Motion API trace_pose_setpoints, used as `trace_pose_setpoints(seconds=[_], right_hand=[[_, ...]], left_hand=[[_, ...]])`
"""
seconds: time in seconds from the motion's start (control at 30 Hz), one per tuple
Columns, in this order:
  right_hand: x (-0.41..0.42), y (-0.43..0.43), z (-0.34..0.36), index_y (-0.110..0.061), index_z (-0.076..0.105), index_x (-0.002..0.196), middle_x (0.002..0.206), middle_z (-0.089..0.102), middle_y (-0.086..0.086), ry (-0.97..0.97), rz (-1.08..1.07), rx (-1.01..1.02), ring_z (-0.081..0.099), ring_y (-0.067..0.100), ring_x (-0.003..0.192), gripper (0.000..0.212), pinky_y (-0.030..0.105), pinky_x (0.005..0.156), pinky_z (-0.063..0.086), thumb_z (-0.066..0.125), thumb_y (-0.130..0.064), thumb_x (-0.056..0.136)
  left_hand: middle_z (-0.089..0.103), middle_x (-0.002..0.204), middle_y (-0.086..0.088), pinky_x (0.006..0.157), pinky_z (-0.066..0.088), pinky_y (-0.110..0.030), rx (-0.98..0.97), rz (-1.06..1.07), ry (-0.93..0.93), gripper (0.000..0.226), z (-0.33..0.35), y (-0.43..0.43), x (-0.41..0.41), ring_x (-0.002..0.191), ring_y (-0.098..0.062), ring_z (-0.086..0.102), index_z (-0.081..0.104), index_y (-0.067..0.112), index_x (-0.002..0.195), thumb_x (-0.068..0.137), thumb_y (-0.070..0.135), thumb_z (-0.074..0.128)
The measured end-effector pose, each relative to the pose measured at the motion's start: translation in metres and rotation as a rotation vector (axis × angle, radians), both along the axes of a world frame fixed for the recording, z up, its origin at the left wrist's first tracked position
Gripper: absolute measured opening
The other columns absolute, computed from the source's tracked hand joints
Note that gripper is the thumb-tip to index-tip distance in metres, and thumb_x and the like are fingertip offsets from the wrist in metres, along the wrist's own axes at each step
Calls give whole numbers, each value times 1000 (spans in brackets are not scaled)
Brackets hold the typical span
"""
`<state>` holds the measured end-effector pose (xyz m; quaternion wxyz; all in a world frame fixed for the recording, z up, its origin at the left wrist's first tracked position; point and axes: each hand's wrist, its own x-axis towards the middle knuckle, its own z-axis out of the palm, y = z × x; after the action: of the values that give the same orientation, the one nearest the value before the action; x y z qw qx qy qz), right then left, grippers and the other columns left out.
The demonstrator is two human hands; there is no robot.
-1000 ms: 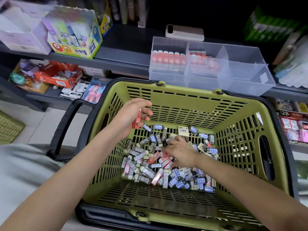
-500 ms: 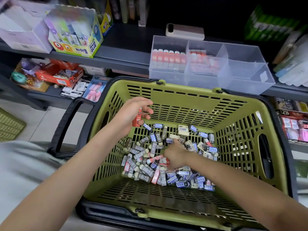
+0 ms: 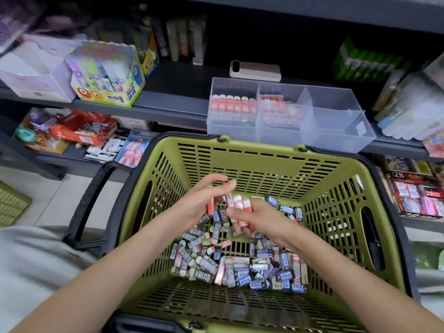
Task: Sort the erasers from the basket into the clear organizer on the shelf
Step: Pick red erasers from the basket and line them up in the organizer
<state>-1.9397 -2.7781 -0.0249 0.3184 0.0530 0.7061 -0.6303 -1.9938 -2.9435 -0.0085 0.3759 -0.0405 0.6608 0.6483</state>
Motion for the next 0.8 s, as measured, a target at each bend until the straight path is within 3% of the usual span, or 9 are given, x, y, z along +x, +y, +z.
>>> trace_pose_setpoints(seconds=[0.1,0.23,0.3,0.43,0.53,0.63,0.73,0.8], right_hand=[[-4,-10,15,-15,63,77,55,58,-1,-15,-30,-58,41,7,42,11,17,39,32,72,-19,81],[-11,-17,24,-17,61,88,62,57,-9,-9,-19,-80,47,2,52,25,15,43,33,75,-1,73],[-11,-19,26,-16,58,91,68,58,-7,-49,2,-82,53,2,59,33,16,48,40,70,10,73],[-11,-12,28,-5,55,104,85,57,5,-201,-69,-308,55,10,72,47,23,67,47,45,29,73],[-11,-7,28,2,54,117,100,63,17,-210,-71,-475,62,18,83,43,26,76,51,40,23,83],[-12,-8,22,-2,62,107,91,70,17,-82,-108,-342,68,17,70,22,23,62,55,50,4,91],[-13,-8,8,-11,70,96,73,70,10,-48,-300,-399,63,13,55,17,20,47,49,61,-3,84],[-11,-9,-11,-13,70,91,75,70,5,8,-356,-280,60,7,56,15,17,47,46,60,-3,84]], left_hand=[[66,85,-2,69,47,-30,94,-69,23,49,-1,8,5,78,-17,60,67,24,103,61,42,82],[62,71,2,65,48,-29,140,63,44,38,-7,14,7,72,-15,59,65,17,81,49,24,84],[61,71,1,63,48,-30,148,97,46,38,-9,16,6,71,-15,59,63,15,80,49,24,84],[59,60,-2,39,39,-23,130,205,-6,32,-13,14,1,49,-17,54,58,13,82,62,16,83],[60,54,0,40,42,-21,124,332,-112,19,-18,12,-6,44,-14,56,54,13,79,77,7,72],[57,53,0,46,43,-21,168,415,-275,17,-18,10,-8,43,-10,53,53,11,69,83,7,61],[53,53,-1,56,38,-23,236,481,-404,26,-13,5,-12,49,-12,48,52,9,60,86,8,56],[56,57,-4,57,47,-24,334,573,-456,19,-8,-2,-19,53,-13,53,53,5,66,84,4,58]])
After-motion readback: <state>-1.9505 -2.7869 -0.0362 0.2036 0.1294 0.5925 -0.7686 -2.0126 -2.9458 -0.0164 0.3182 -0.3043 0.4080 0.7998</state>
